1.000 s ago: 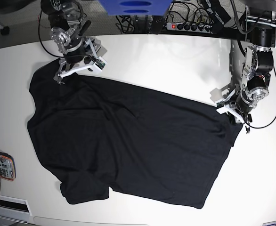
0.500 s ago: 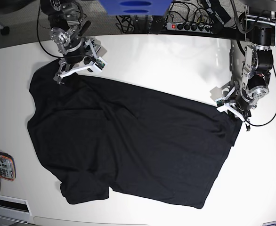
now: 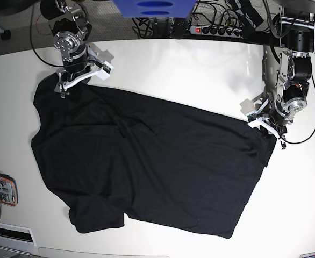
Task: Fold the T-shirt properly
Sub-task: 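Pull the shirt edge with both grippers to spread the shirt flat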
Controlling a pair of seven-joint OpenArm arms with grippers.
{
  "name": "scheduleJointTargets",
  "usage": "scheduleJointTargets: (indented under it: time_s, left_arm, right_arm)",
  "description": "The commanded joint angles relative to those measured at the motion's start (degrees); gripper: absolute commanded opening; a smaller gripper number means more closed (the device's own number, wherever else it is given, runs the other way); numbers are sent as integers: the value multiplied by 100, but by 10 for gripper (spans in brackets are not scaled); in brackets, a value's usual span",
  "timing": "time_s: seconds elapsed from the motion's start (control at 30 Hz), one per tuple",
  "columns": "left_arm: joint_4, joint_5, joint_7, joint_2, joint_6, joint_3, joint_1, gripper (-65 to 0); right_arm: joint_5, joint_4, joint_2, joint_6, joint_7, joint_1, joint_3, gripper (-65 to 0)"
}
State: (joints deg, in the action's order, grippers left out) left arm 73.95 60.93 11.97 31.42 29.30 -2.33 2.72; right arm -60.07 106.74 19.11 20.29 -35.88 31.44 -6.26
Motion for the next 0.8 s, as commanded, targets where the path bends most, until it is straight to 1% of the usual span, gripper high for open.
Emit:
scheduleJointTargets:
  time_s: [0.0,0.07,0.1,0.17,0.3,0.4,0.57,0.77]
  left_arm:
    - [38,22,-32,89,72,-44,-22,-650]
    - [46,22,-32,89,72,-44,-22,-650]
    - [46,22,-32,89,72,-44,-22,-650]
    - [46,22,-32,89,72,-44,-22,-650]
    - [46,13,-32,89,72,-44,-4,-650]
    - [64,4,12,89,72,-211,128,-650]
    - [697,-14,3,89,72,-457,594,-650]
    - [1365,-629,12,106,72,-897,1165,-650]
  right_arm:
    - [78,3,89,164,-118,78,-55,-320]
    - [78,3,115,164,-197,69,-143,-449]
    - [78,3,115,164,-223,69,-178,-527]
    - [78,3,115,164,-223,69,-205,-650]
    - [78,3,115,164,-223,60,-196,-650]
    - [78,3,115,164,-223,-36,-187,-650]
    - [78,21,133,164,-223,-19,-161,-650]
    - [51,56,141,164,-214,113,-152,-650]
